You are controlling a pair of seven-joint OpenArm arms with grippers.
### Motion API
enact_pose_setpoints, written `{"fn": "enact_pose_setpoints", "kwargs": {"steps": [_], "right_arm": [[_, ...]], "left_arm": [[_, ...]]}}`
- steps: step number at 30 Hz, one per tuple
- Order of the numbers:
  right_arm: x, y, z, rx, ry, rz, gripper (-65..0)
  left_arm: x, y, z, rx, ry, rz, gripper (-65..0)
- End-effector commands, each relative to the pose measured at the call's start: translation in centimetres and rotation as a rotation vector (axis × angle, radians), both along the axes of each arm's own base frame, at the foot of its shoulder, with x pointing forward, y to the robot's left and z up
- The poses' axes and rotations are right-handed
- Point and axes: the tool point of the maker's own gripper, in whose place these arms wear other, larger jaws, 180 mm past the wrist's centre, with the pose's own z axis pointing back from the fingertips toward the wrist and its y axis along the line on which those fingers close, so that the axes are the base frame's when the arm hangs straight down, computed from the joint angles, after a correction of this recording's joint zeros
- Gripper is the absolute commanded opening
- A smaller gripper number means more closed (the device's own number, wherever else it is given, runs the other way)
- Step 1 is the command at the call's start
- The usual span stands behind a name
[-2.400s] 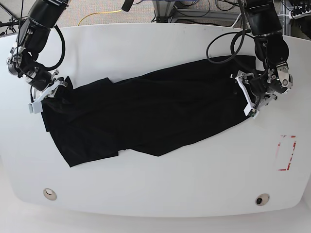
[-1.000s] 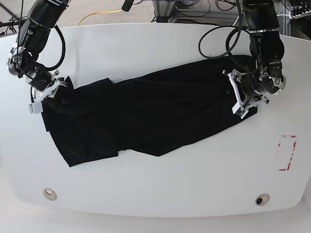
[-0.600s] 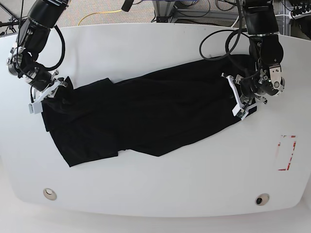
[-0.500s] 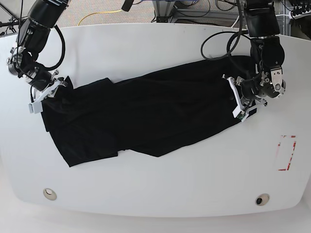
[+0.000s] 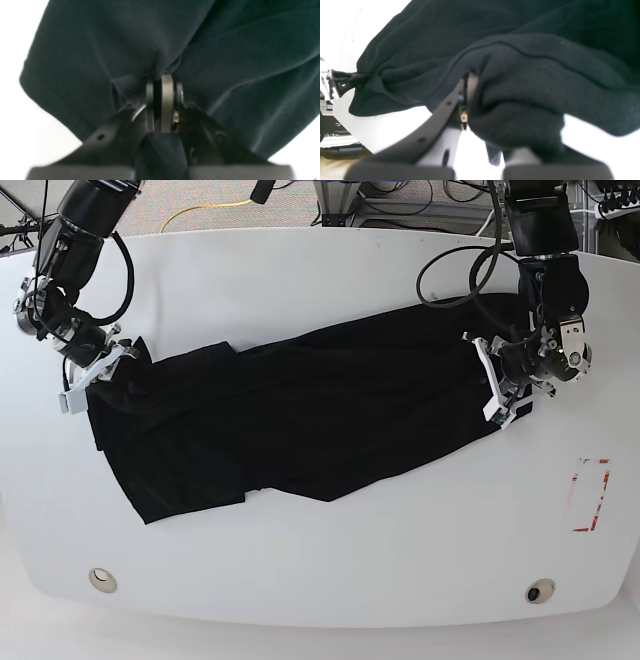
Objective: Fold the T-shirt properly
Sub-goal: 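Shift the left gripper along the shirt edge toward the right gripper, then lift the held shirt edge with the left gripper, stretching the shirt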
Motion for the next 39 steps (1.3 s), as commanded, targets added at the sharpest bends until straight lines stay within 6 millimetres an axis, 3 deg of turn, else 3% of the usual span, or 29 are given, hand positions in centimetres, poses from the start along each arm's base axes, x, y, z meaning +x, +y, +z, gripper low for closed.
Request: {"fn": "enact_pose_setpoints", "kwargs": {"steps": [1,10,14,20,32,39], "right_arm": [[0.9,-0.7,1.7,-0.006,-0.059,-0.008,-65.0],[0.9,-0.7,1.7,-0.006,-0.059,-0.008,-65.0],[0.9,-0.6,1.7,-0.005,-0.059,-0.009,-65.0],[0.9,-0.7,1.8,-0.008,-0.059,-0.008,-65.0],[0.9,-0.6,1.7,-0.006,-0.059,-0.007,-65.0],[0.9,-0.6,1.7,-0.006,-0.059,-0.007,-65.0]], "left_arm": [[1.3,1.0,2.7,0.024,-0.093,0.012,-65.0],[1.4,0.6,6.8,0.078,-0.226,-0.023,-65.0],[1.5,0.5,7.9,0.094,-0.258,-0.031,-65.0],[0.0,0.0,8.7,0.119,-0.280,-0.055,-65.0],[-3.4,0.3,6.5,0.144,-0.196,-0.085,-64.6],[-5.7,0.3,6.3,0.169,-0.171,-0.111,-64.6]]}}
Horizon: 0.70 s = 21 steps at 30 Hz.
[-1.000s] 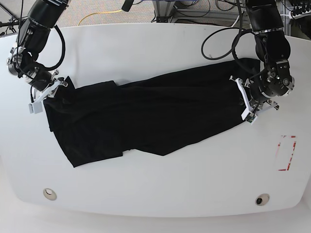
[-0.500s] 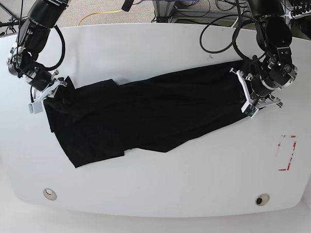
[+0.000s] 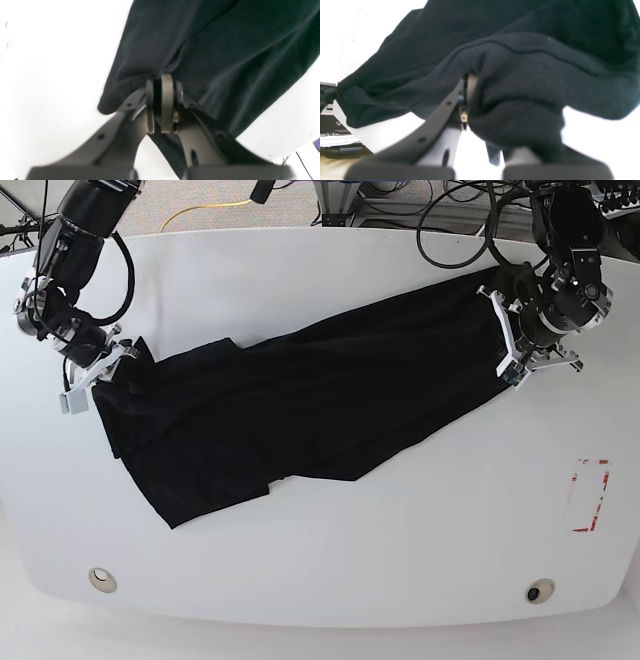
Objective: Fold the T-shirt properly
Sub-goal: 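Lift the held shirt edge with the left gripper, stretching the shirt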
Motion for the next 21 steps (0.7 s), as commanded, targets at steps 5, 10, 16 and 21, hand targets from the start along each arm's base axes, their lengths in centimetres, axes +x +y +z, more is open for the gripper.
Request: {"fn": "enact_pose_setpoints", "kwargs": {"steps": [5,10,16,21], "right_arm": [[0.9,-0.7,1.7,-0.007,-0.058,-0.008,-65.0],[0.9,-0.6,1.7,-0.005,-0.058,-0.008,-65.0],[0.9,-0.6,1.7,-0.007,-0.057,-0.007,-65.0],[0.9,-0.6,1.7,-0.007,-0.057,-0.007,-65.0]], "left_arm": [[-0.9,1.0,0.3,0.038,0.007,-0.022,-64.6],[-2.1,1.1,-0.4,0.042,0.038,-0.022,-64.6],[-2.3,1.1,-0.4,0.045,0.040,-0.025,-64.4],[-2.3,1.0,-0.4,0.043,0.040,-0.027,-62.1]]}}
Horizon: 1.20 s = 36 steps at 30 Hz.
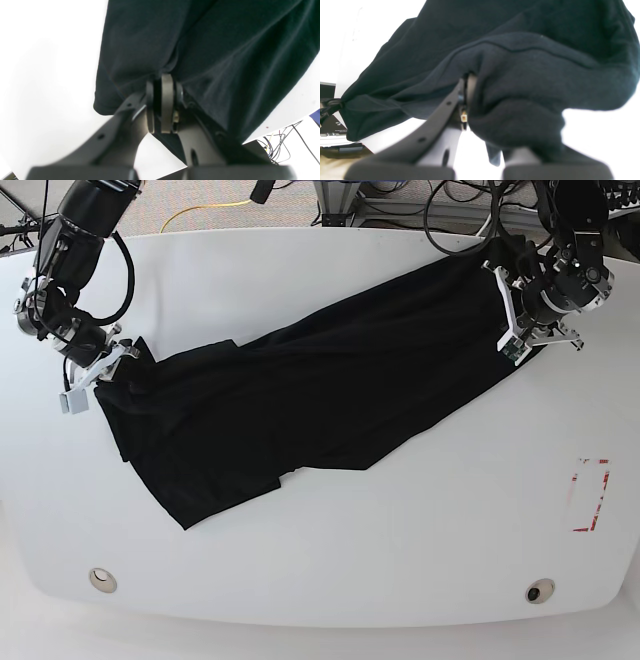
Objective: Fold the T-shirt properly
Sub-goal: 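Lift the held shirt edge with the left gripper, stretching the shirt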
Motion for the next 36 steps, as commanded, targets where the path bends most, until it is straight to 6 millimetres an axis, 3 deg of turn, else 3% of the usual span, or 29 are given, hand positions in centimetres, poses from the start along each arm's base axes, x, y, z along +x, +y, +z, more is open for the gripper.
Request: {"fn": "enact_pose_setpoints", "kwargs": {"steps": [1,6,9,16,24,36], "right_arm": [[0.9,-0.6,1.7,-0.006,-0.058,-0.007,-65.0],[0.9,-0.6,1.7,-0.006,-0.058,-0.007,-65.0],[0.9,-0.6,1.7,-0.006,-0.058,-0.007,-65.0],[0.9,-0.6,1.7,-0.006,-0.058,-0.007,-65.0],[0.9,-0.6,1.7,-0.006,-0.058,-0.007,-65.0],[0.9,-0.6,1.7,-0.008,-0.058,-0.007,-65.0]], "left_arm": [[0.7,0.1,1.0,0.011,-0.038,-0.012,-59.4],[0.8,0.1,1.1,0.009,-0.041,-0.011,-41.8],[0.8,-0.1,1.0,0.007,-0.039,-0.016,-36.7],[0.8,-0.2,0.8,0.003,-0.035,-0.016,-35.8],[0.3,-2.3,0.1,-0.009,-0.006,-0.085,-35.8],[-0.4,0.3,-0.6,0.051,0.056,-0.016,-36.0]]}}
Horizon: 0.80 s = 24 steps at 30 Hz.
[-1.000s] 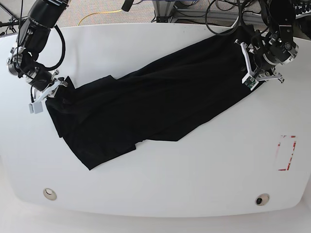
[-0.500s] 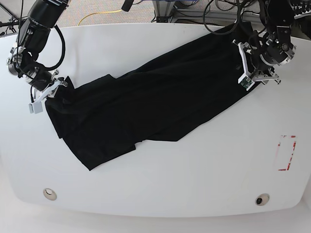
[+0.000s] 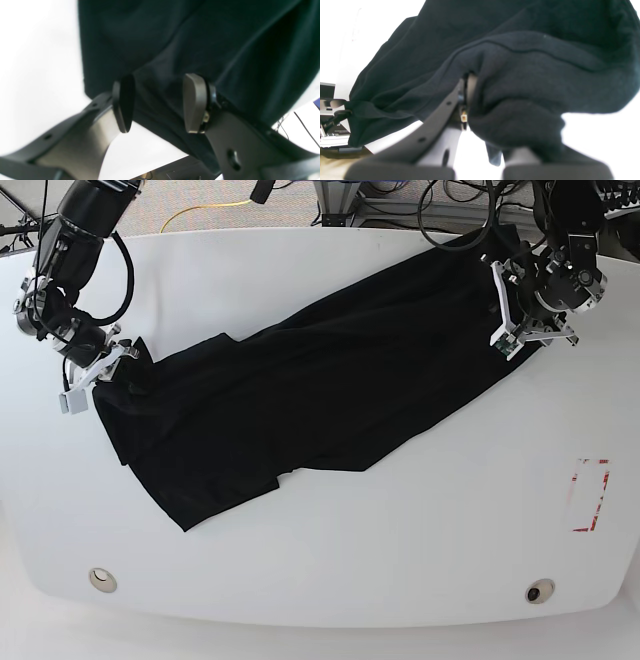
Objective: Fold the T-shirt properly
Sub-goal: 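Lift the held shirt edge with the left gripper, stretching the shirt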
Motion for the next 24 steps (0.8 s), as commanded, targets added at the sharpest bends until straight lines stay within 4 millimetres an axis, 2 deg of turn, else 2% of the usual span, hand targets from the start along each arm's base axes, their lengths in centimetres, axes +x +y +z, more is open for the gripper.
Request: {"fn": "enact_pose_setpoints", "kwargs": {"steps": [1,9,14,19,21,24], "right_arm": [[0.9,-0.6,1.7,-0.007,-0.057,-0.007,-65.0],[0.9,-0.6,1.7,-0.006,-0.057,-0.007,-65.0],[0.9,-0.6,1.7,-0.006,-0.057,-0.007,-65.0],[0.9,-0.6,1.6,-0.006,-0.056,-0.007,-65.0],[0.9,-0.6,1.6,-0.006,-0.056,-0.007,-65.0],[0.9,-0.6,1.6,-0.006,-0.056,-0.007,-65.0]], "left_arm": [[0.5,0.7,0.8,0.013,-0.029,0.005,-36.0],[0.5,1.0,0.8,0.016,-0.027,0.016,-36.1],[-0.1,1.2,-0.4,0.006,0.013,0.032,-36.2],[-0.2,1.2,-0.5,0.004,0.017,0.033,-37.1],[-0.1,1.2,-0.5,0.004,0.016,0.033,-42.6],[-0.1,1.2,-0.5,0.003,0.016,0.032,-55.6]]}}
